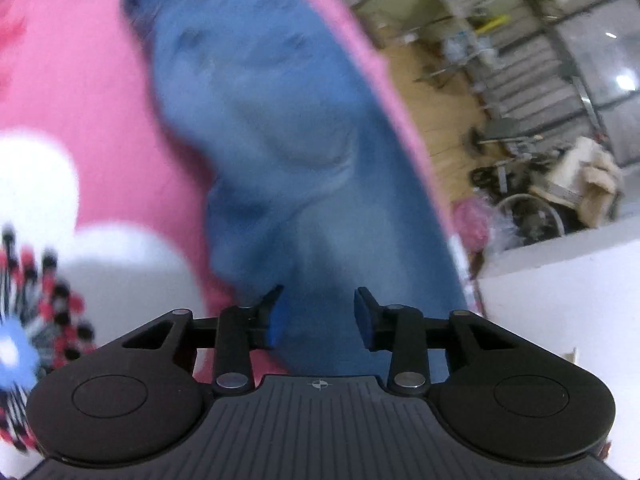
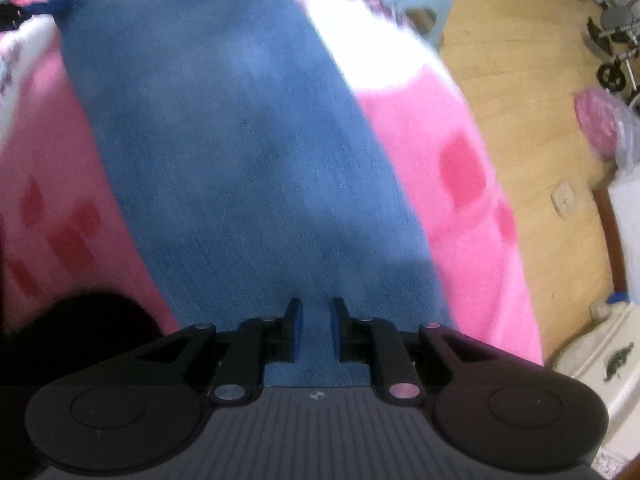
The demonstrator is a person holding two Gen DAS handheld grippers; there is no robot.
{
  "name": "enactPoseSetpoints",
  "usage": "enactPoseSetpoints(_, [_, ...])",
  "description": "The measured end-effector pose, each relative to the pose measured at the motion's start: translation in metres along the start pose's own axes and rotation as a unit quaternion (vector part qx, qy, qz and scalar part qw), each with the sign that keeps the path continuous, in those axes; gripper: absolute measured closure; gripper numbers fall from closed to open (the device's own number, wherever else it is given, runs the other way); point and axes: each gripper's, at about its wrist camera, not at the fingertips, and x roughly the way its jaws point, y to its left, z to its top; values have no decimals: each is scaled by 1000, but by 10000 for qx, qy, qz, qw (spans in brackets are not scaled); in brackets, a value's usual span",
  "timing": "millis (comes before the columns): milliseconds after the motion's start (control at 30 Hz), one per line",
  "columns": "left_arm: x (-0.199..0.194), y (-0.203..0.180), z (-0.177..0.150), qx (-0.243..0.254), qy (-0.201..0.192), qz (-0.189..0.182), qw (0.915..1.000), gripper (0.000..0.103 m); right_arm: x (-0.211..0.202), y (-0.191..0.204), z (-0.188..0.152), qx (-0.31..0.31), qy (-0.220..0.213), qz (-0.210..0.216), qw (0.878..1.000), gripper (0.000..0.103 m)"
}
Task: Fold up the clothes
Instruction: 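Smooth the folded jeans over the back pockets with both tools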
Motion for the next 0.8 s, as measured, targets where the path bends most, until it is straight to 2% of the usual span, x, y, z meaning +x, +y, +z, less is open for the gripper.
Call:
enactPoseSetpoints(100, [3,-6,12,300,-233,-11,9993,61,-13,5,30,111,-556,224,9981,87])
enactPoseSetpoints(167, [16,-2,18,326,-307,204,9988,61,-6,2,47,335,-769,327,9959,87])
enactPoseSetpoints(233, [28,13,24,201,-290,391,9986,67,15,-5,58,780,-799,451,9927,87])
enactPoseSetpoints(300, [29,25,31,-49,-266,329,9991,69,33,-15,64,1257,-824,635,9866,87])
enactPoseSetpoints(367, [20,17,32,-41,-295,302,9991,68,32,-23,55,1626,-912,799,9792,88])
enactPoseSetpoints(400, [14,11,31,65,-311,319,9990,63,31,-27,52,1781,-946,853,9757,88])
enactPoseSetpoints(467, [6,-1,26,402,-320,408,9978,59,19,-28,49,1889,-968,771,9742,87])
enactPoseSetpoints(600, [8,-24,23,805,-307,453,9952,57,-6,-36,53,2067,-1419,785,9649,87])
enactPoseSetpoints(700, [11,-30,30,874,-458,502,9939,57,-12,-28,75,2031,-1772,859,9591,87])
enactPoseSetpoints(800, [18,-39,39,945,-743,560,9912,57,-8,-8,118,1622,-2107,1017,9586,87])
